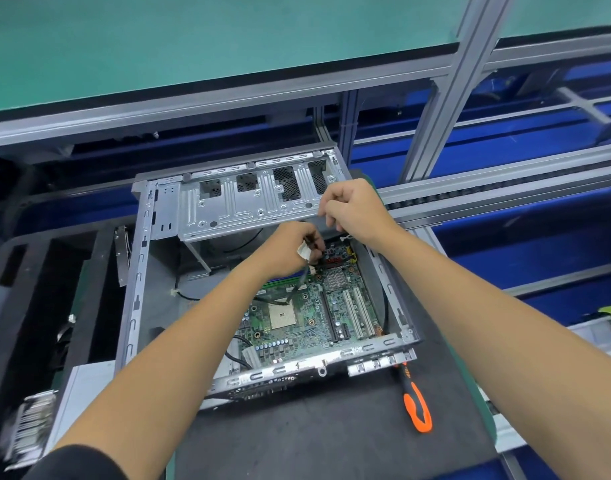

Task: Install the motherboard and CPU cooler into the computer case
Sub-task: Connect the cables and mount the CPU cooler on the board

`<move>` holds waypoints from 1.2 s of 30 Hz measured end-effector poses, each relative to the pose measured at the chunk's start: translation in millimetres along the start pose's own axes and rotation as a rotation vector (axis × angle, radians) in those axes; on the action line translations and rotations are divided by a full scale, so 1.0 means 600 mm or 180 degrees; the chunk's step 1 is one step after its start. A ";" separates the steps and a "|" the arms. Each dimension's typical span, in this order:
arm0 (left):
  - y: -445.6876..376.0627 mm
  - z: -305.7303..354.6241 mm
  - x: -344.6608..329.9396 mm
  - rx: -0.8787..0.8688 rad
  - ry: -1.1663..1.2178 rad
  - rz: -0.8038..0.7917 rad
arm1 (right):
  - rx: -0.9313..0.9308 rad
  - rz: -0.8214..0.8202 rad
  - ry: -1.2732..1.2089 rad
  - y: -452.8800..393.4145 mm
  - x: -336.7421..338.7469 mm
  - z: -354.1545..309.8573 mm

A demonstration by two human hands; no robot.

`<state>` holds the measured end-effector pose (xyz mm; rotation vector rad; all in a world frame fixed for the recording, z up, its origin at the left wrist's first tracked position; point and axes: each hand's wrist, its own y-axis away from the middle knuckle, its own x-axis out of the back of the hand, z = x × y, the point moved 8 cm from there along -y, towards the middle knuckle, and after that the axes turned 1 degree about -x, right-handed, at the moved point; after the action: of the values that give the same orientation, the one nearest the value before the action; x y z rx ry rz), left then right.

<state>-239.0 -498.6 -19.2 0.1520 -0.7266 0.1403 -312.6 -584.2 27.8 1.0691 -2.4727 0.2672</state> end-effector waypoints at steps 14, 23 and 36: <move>-0.058 -0.005 -0.080 0.0113 -0.1186 -0.0464 | -0.0045 0.0013 -0.0064 0.000 -0.002 0.000; -0.069 -0.039 -0.072 0.0464 -0.0708 0.0188 | -0.0035 0.0043 0.0030 -0.001 -0.001 0.002; -0.104 -0.059 -0.082 0.0667 -0.0537 0.0403 | -0.0053 0.0014 0.0055 0.000 -0.002 0.001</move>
<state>-240.9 -556.7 -83.9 0.3208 -0.8896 0.3279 -312.1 -583.5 26.9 1.0503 -2.4580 0.2556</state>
